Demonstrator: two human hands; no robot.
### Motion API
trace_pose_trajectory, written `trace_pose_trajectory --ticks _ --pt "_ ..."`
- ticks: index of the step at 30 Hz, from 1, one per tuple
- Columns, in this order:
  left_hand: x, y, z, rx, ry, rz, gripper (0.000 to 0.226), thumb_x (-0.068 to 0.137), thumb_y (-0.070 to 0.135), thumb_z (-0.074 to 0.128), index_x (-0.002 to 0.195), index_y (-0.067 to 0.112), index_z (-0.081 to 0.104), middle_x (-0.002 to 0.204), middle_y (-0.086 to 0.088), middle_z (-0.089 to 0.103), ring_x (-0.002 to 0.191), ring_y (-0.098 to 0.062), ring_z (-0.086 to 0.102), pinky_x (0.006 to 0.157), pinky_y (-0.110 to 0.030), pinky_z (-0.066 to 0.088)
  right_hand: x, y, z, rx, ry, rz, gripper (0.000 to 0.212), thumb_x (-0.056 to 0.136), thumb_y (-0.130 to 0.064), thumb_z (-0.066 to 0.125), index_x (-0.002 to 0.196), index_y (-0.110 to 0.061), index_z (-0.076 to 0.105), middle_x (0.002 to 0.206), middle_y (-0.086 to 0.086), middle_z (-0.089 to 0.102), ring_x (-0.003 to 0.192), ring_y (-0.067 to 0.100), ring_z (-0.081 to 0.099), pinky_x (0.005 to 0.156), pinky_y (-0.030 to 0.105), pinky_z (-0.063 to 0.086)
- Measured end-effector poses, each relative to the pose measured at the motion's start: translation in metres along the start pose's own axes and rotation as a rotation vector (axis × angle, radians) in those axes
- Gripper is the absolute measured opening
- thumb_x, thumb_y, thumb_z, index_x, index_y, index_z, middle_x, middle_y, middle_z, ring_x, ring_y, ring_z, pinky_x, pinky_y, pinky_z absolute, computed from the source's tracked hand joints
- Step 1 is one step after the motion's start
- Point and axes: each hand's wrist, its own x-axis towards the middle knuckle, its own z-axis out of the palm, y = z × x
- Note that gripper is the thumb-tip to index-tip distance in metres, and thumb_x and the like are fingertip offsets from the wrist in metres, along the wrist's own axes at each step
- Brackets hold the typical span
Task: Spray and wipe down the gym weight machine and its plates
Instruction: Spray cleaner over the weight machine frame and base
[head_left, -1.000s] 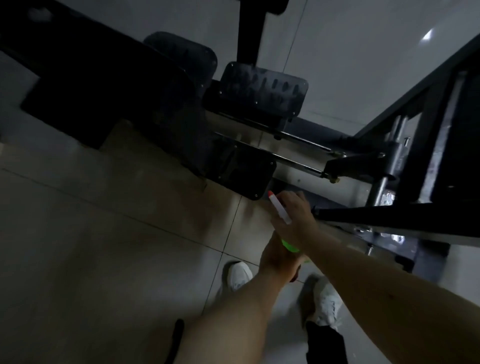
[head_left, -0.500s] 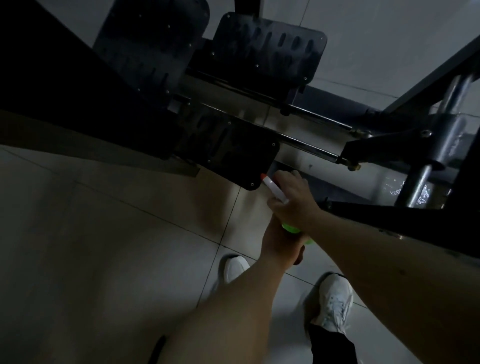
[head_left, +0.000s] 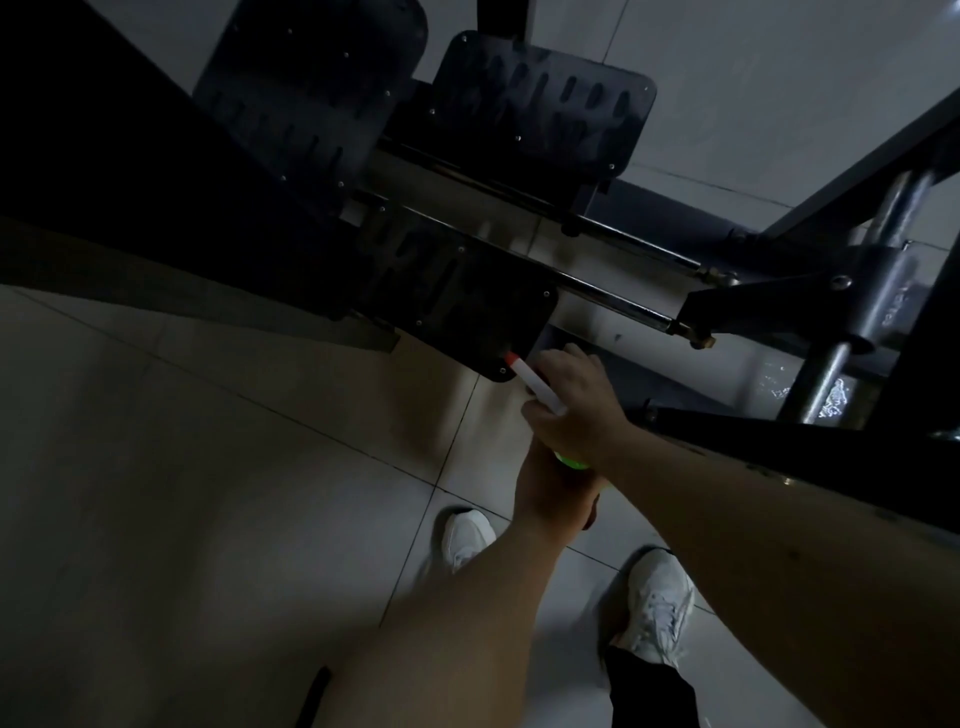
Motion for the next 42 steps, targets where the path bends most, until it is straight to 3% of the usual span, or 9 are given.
trace_pose_trajectory --ticks 2,7,12,16,20,25,31,35,42 --pt "0.001 0.004 -0.005 0.127 -0.036 0.067 0.048 0.086 0.033 0.08 0.124 0.01 0.063 0.116 -0.006 0.068 0.109 -0.022 0.067 0.097 -0.036 0.053 0.003 -0.003 0.002 0.018 0.036 0.042 0.017 0.088 -0.024 0.067 0.094 -0.026 0.051 0.088 -0.005 0.047 0.083 0.014 0.041 0.086 0.034 0.038" --pt "-0.012 0.008 -0.028 0.212 -0.07 0.172 0.05 0.039 0.035 0.1 0.079 0.017 0.075 0.075 -0.003 0.071 0.072 -0.019 0.072 0.066 -0.028 0.059 0.001 -0.011 0.005 0.034 -0.002 0.009 0.029 0.083 -0.024 0.071 0.109 -0.02 0.058 0.098 -0.006 0.045 0.095 0.013 0.036 0.09 0.033 0.034" --pt "-0.016 0.001 -0.02 0.172 -0.119 0.144 0.054 0.097 0.045 0.048 0.138 0.01 0.053 0.136 -0.015 0.06 0.129 -0.029 0.056 0.111 -0.039 0.042 -0.014 -0.011 0.003 0.079 0.055 0.145 0.021 0.089 -0.024 0.069 0.104 -0.024 0.054 0.096 -0.006 0.042 0.088 0.011 0.036 0.086 0.03 0.036" --pt "-0.021 -0.009 -0.007 0.173 -0.153 0.158 0.038 0.093 0.033 0.067 0.126 0.016 0.064 0.122 -0.009 0.068 0.119 -0.025 0.062 0.106 -0.036 0.046 -0.028 -0.007 0.008 0.123 0.02 0.129 0.033 0.087 -0.024 0.07 0.116 -0.019 0.055 0.104 -0.006 0.041 0.097 0.009 0.031 0.093 0.032 0.034" --pt "-0.028 -0.016 -0.001 0.019 -0.187 0.077 0.041 0.108 0.027 0.037 0.145 0.007 0.039 0.147 -0.016 0.047 0.137 -0.029 0.043 0.116 -0.037 0.028 -0.043 -0.002 0.021 0.137 0.005 0.161 0.044 0.08 -0.034 0.06 0.12 -0.017 0.058 0.107 -0.004 0.046 0.102 0.011 0.034 0.091 0.032 0.032" --pt "-0.043 -0.024 0.004 -0.196 -0.398 -0.049 0.047 0.088 0.041 0.071 0.126 0.019 0.053 0.114 -0.003 0.069 0.103 -0.019 0.066 0.092 -0.035 0.053 -0.073 0.009 0.04 0.279 0.123 0.562 0.013 0.09 -0.023 0.067 0.099 -0.02 0.059 0.1 0.001 0.055 0.096 0.022 0.053 0.082 0.032 0.042" --pt "-0.049 -0.047 0.029 -0.193 -0.467 -0.137 0.063 0.081 0.042 0.077 0.135 0.025 0.05 0.125 0.003 0.064 0.117 -0.017 0.061 0.101 -0.032 0.049 -0.102 0.02 0.056 0.204 -0.017 0.355 0.047 0.083 -0.034 0.072 0.124 -0.017 0.055 0.115 0.002 0.051 0.107 0.017 0.039 0.095 0.036 0.038" --pt "-0.043 -0.069 0.021 -0.188 -0.463 -0.195 0.064 0.066 0.042 0.088 0.12 0.034 0.054 0.102 0.016 0.067 0.093 -0.004 0.063 0.076 -0.018 0.048 -0.11 0.034 0.059 0.173 -0.092 0.281 0.064 0.082 -0.041 0.077 0.136 -0.018 0.052 0.121 0.0 0.053 0.113 0.02 0.042 0.098 0.042 0.044" --pt "-0.051 -0.091 0.036 -0.234 -0.513 -0.152 0.069 0.065 0.015 0.09 0.112 0.045 0.047 0.103 0.025 0.062 0.102 0.012 0.06 0.087 -0.007 0.042 -0.115 0.042 0.089 0.227 0.009 0.444 0.071 0.067 -0.07 0.08 0.11 -0.017 0.064 0.092 -0.015 0.048 0.098 0.015 0.048 0.084 0.034 0.049"
